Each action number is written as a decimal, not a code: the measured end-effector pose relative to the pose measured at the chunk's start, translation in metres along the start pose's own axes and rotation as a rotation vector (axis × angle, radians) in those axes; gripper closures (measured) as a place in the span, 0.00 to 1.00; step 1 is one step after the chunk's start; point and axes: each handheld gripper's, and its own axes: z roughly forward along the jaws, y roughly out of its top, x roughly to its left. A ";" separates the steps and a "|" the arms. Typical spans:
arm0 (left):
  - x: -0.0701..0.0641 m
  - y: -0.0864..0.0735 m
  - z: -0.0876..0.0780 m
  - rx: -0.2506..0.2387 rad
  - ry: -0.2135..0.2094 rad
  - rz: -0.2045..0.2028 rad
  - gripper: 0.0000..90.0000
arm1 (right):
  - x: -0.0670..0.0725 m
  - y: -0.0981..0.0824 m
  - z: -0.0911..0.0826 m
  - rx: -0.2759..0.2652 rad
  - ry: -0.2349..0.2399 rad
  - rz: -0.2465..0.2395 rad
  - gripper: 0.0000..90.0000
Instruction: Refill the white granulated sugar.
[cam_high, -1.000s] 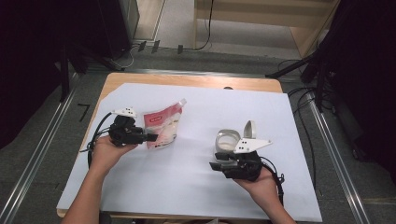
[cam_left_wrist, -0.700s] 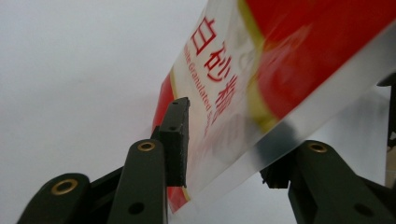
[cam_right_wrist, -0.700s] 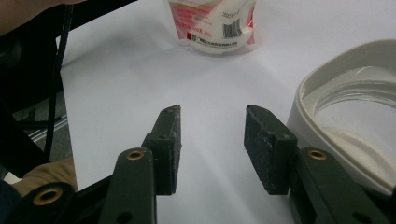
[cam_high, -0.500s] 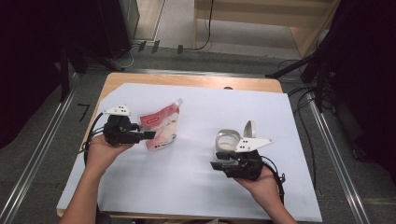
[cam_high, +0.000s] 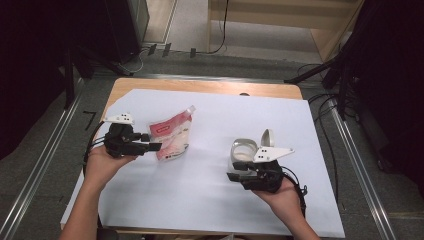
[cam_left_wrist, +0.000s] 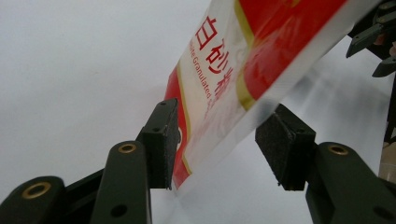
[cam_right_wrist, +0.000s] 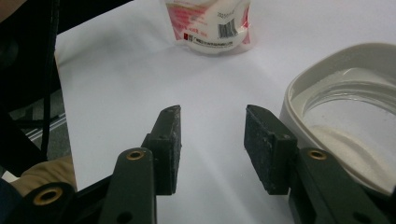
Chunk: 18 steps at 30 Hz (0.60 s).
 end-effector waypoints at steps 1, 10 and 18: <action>-0.001 0.000 -0.001 0.008 0.002 0.007 0.55 | 0.000 0.000 -0.001 -0.004 0.002 -0.001 0.63; 0.002 -0.004 -0.009 0.007 0.006 -0.002 0.53 | 0.000 0.000 -0.015 -0.012 -0.005 0.008 0.64; 0.005 -0.009 -0.018 0.009 0.028 -0.008 0.54 | -0.003 -0.003 -0.026 -0.020 -0.018 0.021 0.65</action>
